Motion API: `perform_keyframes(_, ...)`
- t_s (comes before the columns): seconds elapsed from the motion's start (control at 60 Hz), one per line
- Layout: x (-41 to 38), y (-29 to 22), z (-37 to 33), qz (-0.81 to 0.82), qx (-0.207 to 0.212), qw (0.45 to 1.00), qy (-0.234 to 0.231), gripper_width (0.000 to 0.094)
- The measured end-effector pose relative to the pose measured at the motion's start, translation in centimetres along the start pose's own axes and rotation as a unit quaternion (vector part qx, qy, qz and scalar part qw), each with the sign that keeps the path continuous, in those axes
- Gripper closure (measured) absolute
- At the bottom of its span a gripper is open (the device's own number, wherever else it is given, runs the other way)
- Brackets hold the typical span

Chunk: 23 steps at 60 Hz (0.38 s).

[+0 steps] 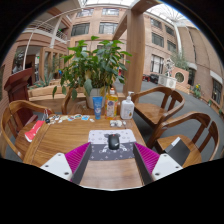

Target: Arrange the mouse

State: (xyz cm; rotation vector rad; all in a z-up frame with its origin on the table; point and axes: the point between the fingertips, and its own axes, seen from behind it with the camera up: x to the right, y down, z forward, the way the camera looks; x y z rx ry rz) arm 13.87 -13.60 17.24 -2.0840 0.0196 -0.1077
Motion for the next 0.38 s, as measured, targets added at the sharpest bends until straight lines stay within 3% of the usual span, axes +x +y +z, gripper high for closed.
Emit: perform_keyframes(0.383, -0.6, 1.5, -3.4, -0.001, -0.003, 1.0, -0.008, 0.008)
